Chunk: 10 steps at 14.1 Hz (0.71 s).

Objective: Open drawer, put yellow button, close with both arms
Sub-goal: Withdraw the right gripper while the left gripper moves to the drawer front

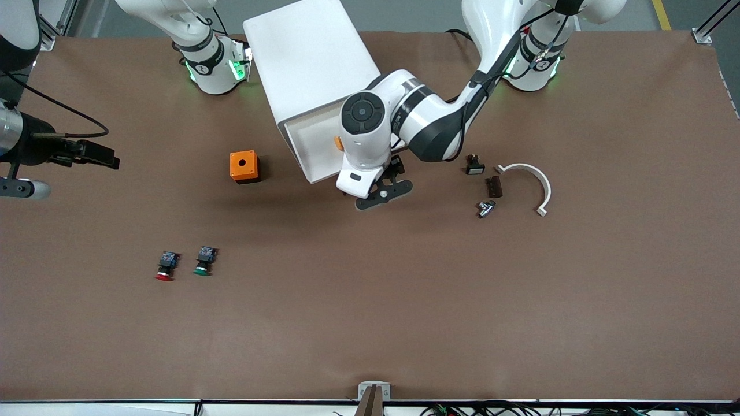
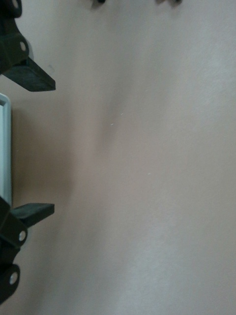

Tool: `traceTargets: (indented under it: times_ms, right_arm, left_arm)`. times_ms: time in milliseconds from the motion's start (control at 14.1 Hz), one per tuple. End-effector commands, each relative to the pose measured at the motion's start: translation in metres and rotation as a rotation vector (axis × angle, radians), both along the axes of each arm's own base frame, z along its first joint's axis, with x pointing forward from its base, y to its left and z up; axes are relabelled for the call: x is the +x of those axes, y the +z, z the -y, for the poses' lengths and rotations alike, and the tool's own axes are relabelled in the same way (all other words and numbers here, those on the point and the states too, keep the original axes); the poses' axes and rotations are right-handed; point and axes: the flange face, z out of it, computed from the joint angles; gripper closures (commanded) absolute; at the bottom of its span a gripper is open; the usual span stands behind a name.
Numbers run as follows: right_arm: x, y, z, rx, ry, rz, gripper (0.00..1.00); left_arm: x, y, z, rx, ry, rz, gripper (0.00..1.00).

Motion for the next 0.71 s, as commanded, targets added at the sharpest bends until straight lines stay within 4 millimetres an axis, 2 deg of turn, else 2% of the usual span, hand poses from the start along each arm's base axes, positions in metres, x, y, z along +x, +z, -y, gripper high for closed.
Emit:
traceTargets:
  times_ms: [0,142,283,354,637]
  right_arm:
    - [0.009,0.002,0.008,-0.012,0.024,-0.010,0.00]
    - [0.008,0.003,0.009,-0.016,0.023,-0.009,0.00]
    - [0.008,0.003,0.020,-0.016,0.004,-0.011,0.00]
    - [0.008,0.003,0.020,-0.016,0.004,-0.008,0.00]
    - [0.009,0.002,0.025,-0.009,-0.009,-0.011,0.00]
  left_arm:
    - [-0.010,0.003,0.010,-0.047,0.009,-0.039,0.00]
    - [-0.018,0.003,0.017,-0.065,0.008,-0.060,0.00]
    - [-0.023,-0.002,0.021,-0.061,-0.003,-0.067,0.00]
    - [-0.032,-0.003,0.029,-0.060,-0.014,-0.071,0.00]
    - [-0.045,-0.004,0.039,-0.077,-0.028,-0.094,0.00]
